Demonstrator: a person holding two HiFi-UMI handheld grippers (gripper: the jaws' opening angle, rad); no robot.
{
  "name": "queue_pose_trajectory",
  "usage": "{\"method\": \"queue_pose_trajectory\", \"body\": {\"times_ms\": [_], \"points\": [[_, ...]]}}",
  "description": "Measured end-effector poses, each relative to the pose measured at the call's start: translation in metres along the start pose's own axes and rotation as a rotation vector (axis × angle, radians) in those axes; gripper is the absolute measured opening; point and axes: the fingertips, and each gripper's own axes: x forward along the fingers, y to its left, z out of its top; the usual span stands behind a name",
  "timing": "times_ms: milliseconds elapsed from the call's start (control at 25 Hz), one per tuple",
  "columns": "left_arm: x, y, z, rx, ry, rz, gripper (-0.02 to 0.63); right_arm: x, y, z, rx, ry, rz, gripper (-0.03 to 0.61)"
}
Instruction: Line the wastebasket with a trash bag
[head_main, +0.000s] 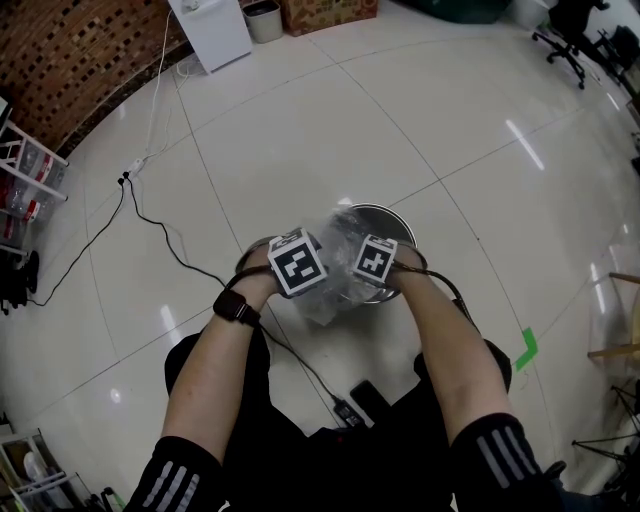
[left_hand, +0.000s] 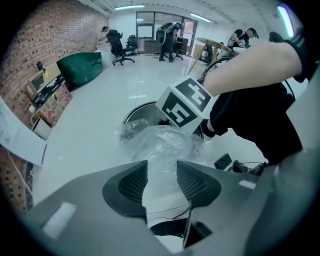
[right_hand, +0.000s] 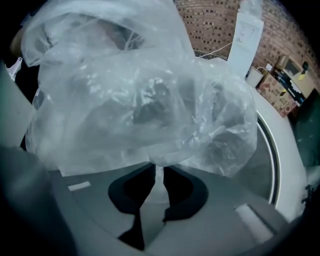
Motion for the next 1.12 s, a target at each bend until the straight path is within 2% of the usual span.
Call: {"method": "queue_pose_trajectory", "body": {"times_ms": [160,240,600,760,880,1120], "points": [[-0.003,0.006,0.000,-0.011,-0.002,0.014,0.178,-0.012,0.000,-0.009,0.002,0.003,-0.002,0.110],[-0.004,0.009,-0.001,-0.020,-0.006,0.020,0.178,-0.026,0.000,-0.012,0.012,-0.013,-0.010,0.112],[0.006,0.005,0.021,-0.006,-0.041,0.015,0.178,-0.115,-0.009,-0.005,0.054,-0.210,-0.017,0.143],[0.009,0.004,0.037,-0.014,-0.076,0.029,0.178,-0.126,-0.009,-0.011,0.083,-0.250,0.014,0.147],[0.002,0.000,0.057,-0.029,-0.153,0.011,0.178,-0.112,-0.010,-0.014,0.099,-0.238,0.028,0.146],[0.000,-0.003,0.075,0.030,-0.187,0.022,0.183,-0.124,0.002,-0.017,0.092,-0.235,0.133,0.147]]}}
